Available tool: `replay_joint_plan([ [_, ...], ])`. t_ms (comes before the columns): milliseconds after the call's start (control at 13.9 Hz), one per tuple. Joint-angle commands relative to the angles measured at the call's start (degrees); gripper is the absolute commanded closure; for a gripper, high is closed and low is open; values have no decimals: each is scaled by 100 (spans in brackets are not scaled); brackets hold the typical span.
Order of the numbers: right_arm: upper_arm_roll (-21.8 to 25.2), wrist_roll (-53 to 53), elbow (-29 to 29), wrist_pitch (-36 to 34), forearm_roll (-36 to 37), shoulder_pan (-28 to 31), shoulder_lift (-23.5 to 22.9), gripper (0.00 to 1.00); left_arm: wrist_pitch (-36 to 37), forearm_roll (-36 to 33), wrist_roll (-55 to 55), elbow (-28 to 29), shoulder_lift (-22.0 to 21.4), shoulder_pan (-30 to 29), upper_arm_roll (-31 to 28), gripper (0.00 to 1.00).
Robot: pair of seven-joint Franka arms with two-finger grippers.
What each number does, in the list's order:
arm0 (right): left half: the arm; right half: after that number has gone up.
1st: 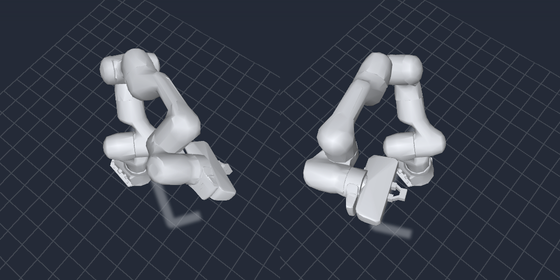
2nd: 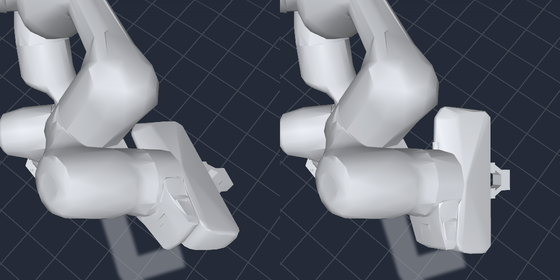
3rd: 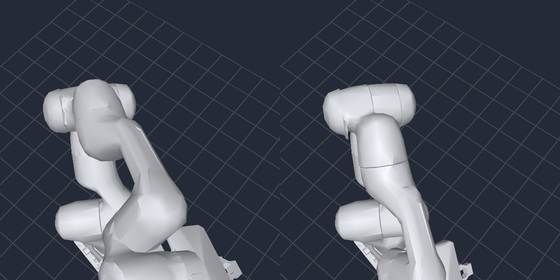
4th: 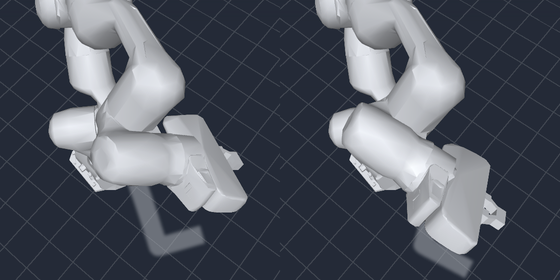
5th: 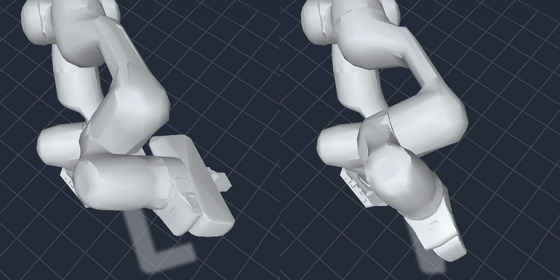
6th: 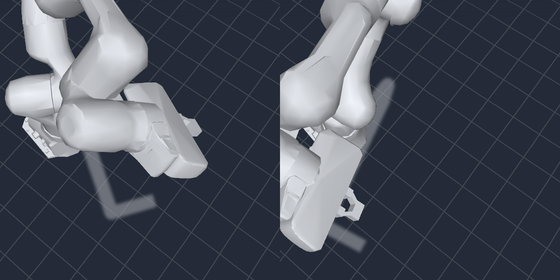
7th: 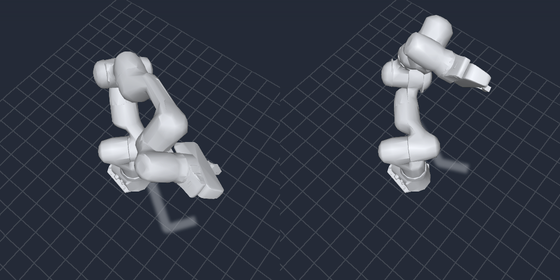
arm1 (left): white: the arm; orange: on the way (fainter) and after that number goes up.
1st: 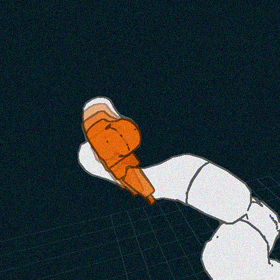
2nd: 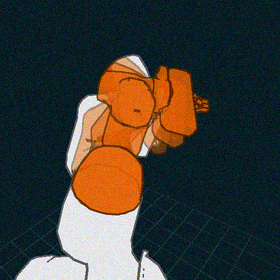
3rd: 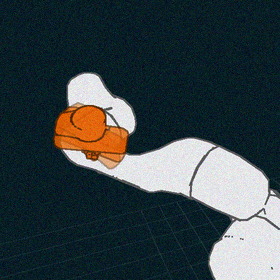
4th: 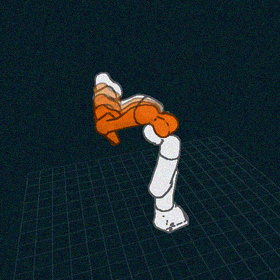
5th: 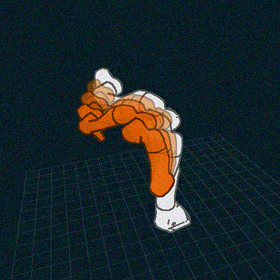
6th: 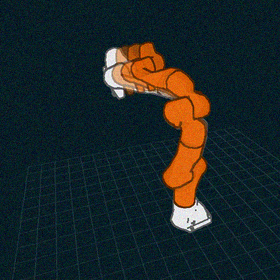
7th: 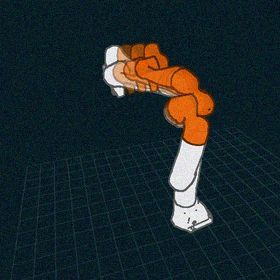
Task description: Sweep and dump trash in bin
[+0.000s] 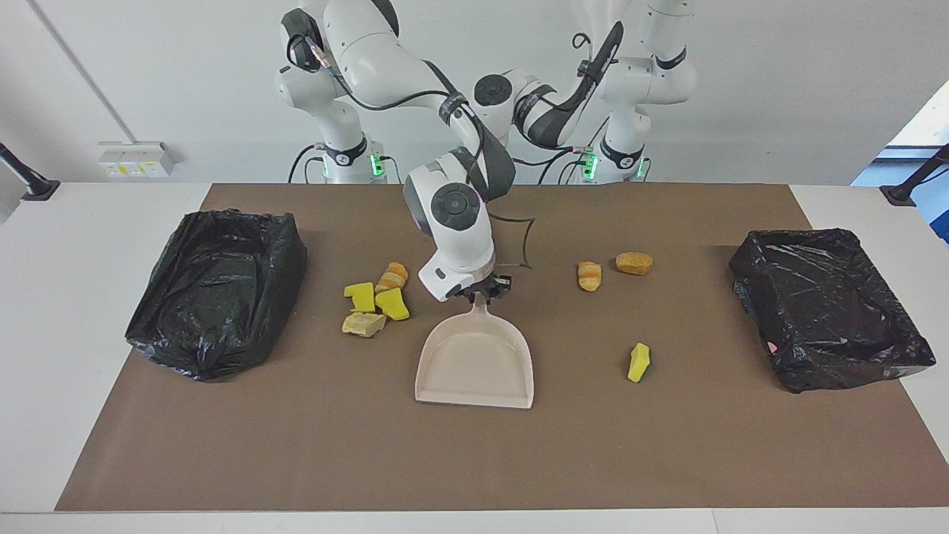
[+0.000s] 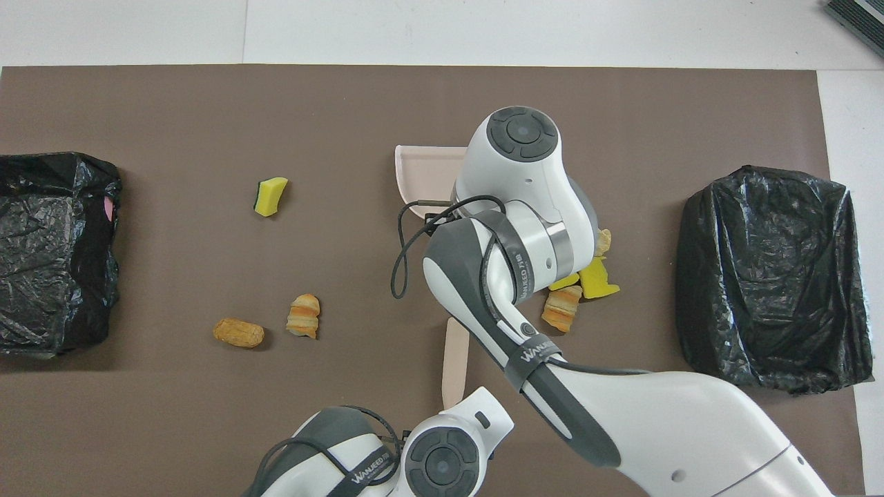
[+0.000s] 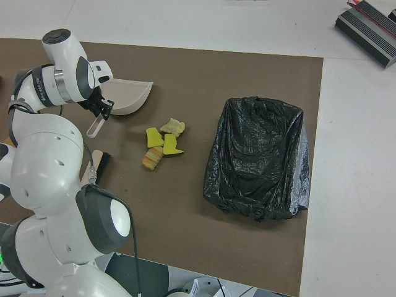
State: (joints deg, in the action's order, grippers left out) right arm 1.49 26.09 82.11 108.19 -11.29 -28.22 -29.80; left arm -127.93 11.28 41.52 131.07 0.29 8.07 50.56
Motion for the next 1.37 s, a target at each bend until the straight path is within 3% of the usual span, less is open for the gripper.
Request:
replay_joint_plan([
  [0, -35, -1119, 76, -175, -5, 298, 553, 100, 171, 67, 23, 6, -38, 98, -73, 100],
  [360, -26, -3931, 138, -842, 231, 1106, 985, 100, 1743, -12, -310, -205, -652, 45, -432, 100],
  [719, -35, -6297, 383, -1116, 1435, 1293, 1213, 100, 3026, -362, -320, -179, -1258, 36, -1653, 100],
  [935, -96, -7010, 867, -1019, 1797, 1108, 1363, 100, 3511, -635, -494, -100, -1496, 28, -2444, 100],
  [1295, -122, -7514, 1421, -457, 1700, 634, 1319, 100, 3520, -1338, -548, 15, -1515, -166, -3376, 100],
])
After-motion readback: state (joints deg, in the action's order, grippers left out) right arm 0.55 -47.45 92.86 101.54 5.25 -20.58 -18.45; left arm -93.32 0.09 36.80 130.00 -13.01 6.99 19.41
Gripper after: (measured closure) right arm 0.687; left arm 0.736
